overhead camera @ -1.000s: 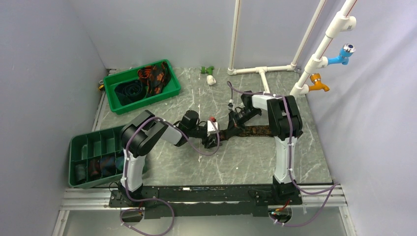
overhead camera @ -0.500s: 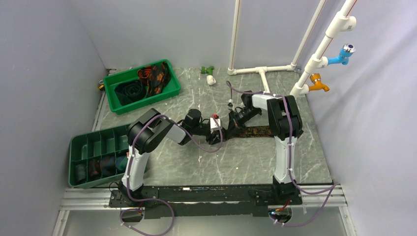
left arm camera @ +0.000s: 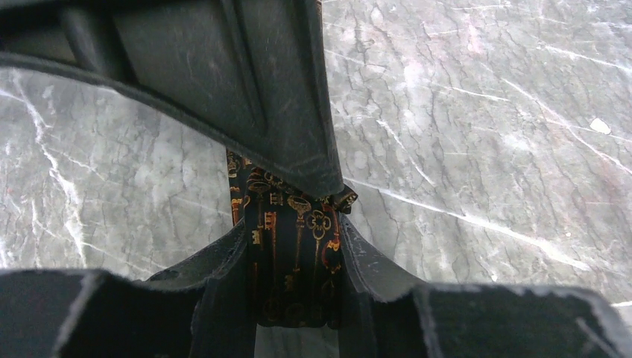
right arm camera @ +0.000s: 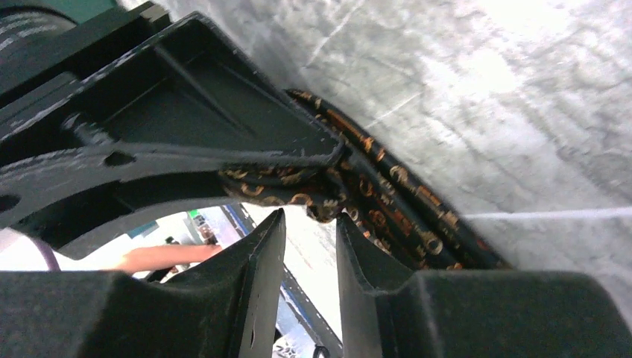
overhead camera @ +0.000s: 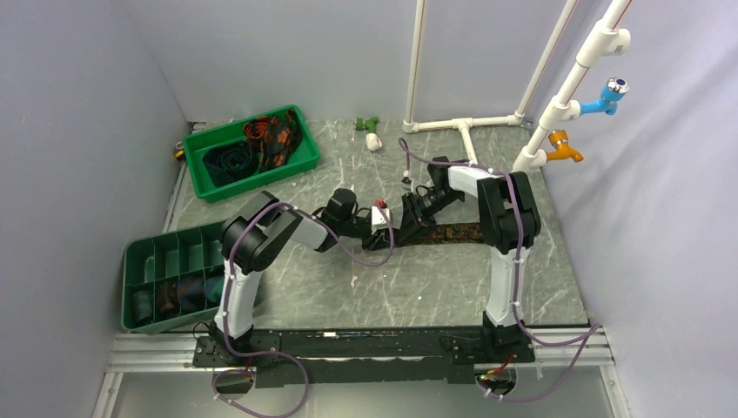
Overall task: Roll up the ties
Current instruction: Roll the tie at the center of the board.
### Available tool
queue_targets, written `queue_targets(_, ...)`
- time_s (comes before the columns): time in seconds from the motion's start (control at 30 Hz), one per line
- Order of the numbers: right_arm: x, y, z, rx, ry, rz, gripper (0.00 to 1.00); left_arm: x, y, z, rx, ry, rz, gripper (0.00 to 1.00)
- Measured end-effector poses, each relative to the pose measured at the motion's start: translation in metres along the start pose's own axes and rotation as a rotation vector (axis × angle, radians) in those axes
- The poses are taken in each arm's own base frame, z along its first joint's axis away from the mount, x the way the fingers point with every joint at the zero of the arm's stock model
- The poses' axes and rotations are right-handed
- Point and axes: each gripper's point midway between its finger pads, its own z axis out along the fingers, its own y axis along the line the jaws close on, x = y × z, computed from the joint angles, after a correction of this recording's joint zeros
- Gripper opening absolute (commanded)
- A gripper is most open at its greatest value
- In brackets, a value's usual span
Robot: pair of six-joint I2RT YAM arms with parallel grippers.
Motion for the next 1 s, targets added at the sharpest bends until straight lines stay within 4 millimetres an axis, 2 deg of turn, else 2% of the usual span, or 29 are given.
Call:
queue_targets(0.27, -0.004, 0.004, -0.004, 0.011, -0.028, -0.037, 0.32, 0.001, -0.002, -0.004, 0.005, 0.016, -0.030, 0.28)
queue_targets(0.33, -0.006, 0.002, -0.002, 0.014, -0.033, -0.045, 0.26, 0.001, -0.002, -0.004, 0.007, 0.018, -0.035, 0.29)
queue_targets(0.5, -0.013, -0.004, 0.002, 0.031, -0.049, -0.049, 0.00, 0.001, -0.003, -0.004, 0.016, 0.023, -0.043, 0.32)
queue_targets(0.77, -0.015, -0.004, 0.002, 0.043, -0.051, -0.055, 0.00, 0.001, -0.002, -0.004, 0.024, 0.034, -0.048, 0.50)
queue_targets(1.0, -0.014, -0.012, 0.006, 0.095, -0.038, -0.063, 0.00, 0.002, -0.005, -0.005, 0.043, 0.034, -0.038, 0.65)
